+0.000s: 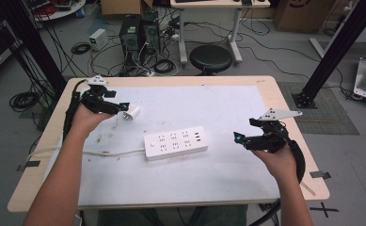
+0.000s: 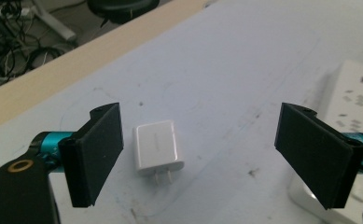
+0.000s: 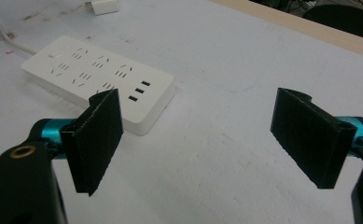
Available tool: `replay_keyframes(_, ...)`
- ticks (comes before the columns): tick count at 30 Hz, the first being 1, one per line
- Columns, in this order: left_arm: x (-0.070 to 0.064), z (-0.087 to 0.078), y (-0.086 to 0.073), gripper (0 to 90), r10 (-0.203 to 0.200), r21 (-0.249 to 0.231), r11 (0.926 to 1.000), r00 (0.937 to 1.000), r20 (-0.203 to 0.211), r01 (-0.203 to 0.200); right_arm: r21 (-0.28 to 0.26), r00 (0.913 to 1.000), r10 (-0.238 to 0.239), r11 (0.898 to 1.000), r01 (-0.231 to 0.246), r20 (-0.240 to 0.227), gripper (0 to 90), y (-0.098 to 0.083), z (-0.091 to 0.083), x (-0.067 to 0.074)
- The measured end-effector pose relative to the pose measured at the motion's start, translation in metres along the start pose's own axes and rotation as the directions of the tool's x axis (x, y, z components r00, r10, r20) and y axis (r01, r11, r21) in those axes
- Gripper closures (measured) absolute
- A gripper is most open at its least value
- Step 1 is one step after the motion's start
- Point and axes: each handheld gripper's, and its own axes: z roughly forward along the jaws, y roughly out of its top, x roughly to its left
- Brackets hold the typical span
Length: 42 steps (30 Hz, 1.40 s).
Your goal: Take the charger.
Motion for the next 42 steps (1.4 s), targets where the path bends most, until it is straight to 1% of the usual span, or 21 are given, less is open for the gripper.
replay_keyframes(2,0.004,0.011,-0.001,15.5,-0.015,0.006,0.9999,0.9999,0.009,0.015,0.004,1.0,0.006,1.0,-0.006,0.0,17.4,0.001,0.001,0.0)
replay_keyframes(3,0.006,0.016,-0.002,15.5,-0.022,0.011,0.9997,0.9997,0.006,0.022,0.003,1.0,-0.003,1.0,0.003,0.001,17.4,0.001,0.002,0.0)
replay_keyframes(4,0.008,0.022,-0.002,15.5,-0.031,0.019,0.9993,0.9995,0.006,0.031,0.002,1.0,-0.002,1.0,0.002,0.0,17.4,0.001,0.002,0.0)
replay_keyframes(7,0.013,0.038,-0.005,15.5,-0.035,0.054,0.9979,0.9994,-0.007,0.035,0.005,1.0,0.0,1.0,0.0,0.001,17.4,0.001,0.002,0.0)
replay_keyframes(10,0.017,0.053,-0.009,15.5,-0.054,0.067,0.9963,0.9985,-0.015,0.054,0.009,1.0,0.005,1.0,-0.005,0.005,17.4,0.001,0.003,0.001)
replay_keyframes(12,0.018,0.062,-0.013,15.5,-0.056,0.079,0.9952,0.9982,-0.024,0.058,0.005,1.0,0.007,1.0,-0.007,0.006,17.4,0.001,0.003,0.0)
replay_keyframes(14,0.019,0.069,-0.016,15.5,-0.054,0.096,0.9938,0.9983,-0.023,0.056,0.006,0.9999,0.013,1.0,-0.013,0.007,17.4,0.001,0.003,0.0)
replay_keyframes(15,0.02,0.072,-0.018,15.5,-0.054,0.105,0.9929,0.9981,-0.029,0.056,0.005,0.9999,0.01,1.0,-0.01,0.008,17.4,0.001,0.003,0.0)
replay_keyframes(18,0.022,0.079,-0.022,15.5,-0.061,0.117,0.991,0.9977,-0.03,0.064,0.004,0.9999,0.011,1.0,-0.011,0.012,17.4,0.002,0.003,-0.001)
replay_keyframes(20,0.023,0.082,-0.024,15.5,-0.055,0.127,0.99,0.9975,-0.045,0.06,0.005,0.9998,0.015,1.0,-0.015,0.016,17.4,0.002,0.003,-0.001)
replay_keyframes(23,0.024,0.086,-0.027,15.5,-0.056,0.138,0.9886,0.9978,-0.036,0.061,0.007,0.9998,0.015,1.0,-0.015,0.017,17.4,0.002,0.004,-0.001)
replay_keyframes(28,0.025,0.09,-0.031,15.9,-0.054,0.156,0.9859,0.9977,-0.041,0.06,0.008,0.9995,0.022,1.0,-0.022,0.022,17.4,0.001,0.003,-0.001)
replay_keyframes(31,0.026,0.092,-0.033,16.5,-0.063,0.17,0.9831,0.9972,-0.04,0.069,0.009,0.9995,0.023,1.0,-0.023,0.021,17.4,0.0,0.002,-0.002)
replay_keyframes(33,0.027,0.093,-0.034,18.8,-0.064,0.174,0.9823,0.9972,-0.037,0.07,0.008,0.9995,0.022,1.0,-0.022,0.021,17.4,0.0,0.002,-0.002)
replay_keyframes(35,0.027,0.094,-0.035,19.2,-0.068,0.18,0.9808,0.9968,-0.042,0.074,0.011,0.9994,0.026,1.0,-0.026,0.021,17.4,-0.001,0.001,-0.002)
replay_keyframes(36,0.027,0.095,-0.035,19.8,-0.071,0.183,0.9802,0.9968,-0.037,0.076,0.008,0.9994,0.026,1.0,-0.026,0.022,17.4,-0.001,0.001,-0.002)
replay_keyframes(39,0.027,0.096,-0.036,24.4,-0.067,0.186,0.9798,0.9969,-0.041,0.073,0.006,0.9994,0.028,1.0,-0.028,0.023,17.4,-0.002,0.0,-0.003)
replay_keyframes(40,0.027,0.097,-0.037,26.4,-0.07,0.194,0.9781,0.9966,-0.043,0.077,0.007,0.9994,0.028,1.0,-0.028,0.022,17.4,-0.002,0.0,-0.003)
replay_keyframes(41,0.027,0.097,-0.037,27.6,-0.07,0.194,0.9781,0.9966,-0.043,0.077,0.007,0.9994,0.028,1.0,-0.028,0.022,17.4,-0.002,0.0,-0.003)
replay_keyframes(42,0.028,0.097,-0.038,27.8,-0.074,0.199,0.9766,0.9962,-0.046,0.082,0.005,0.9994,0.027,1.0,-0.027,0.022,17.4,-0.002,0.0,-0.004)
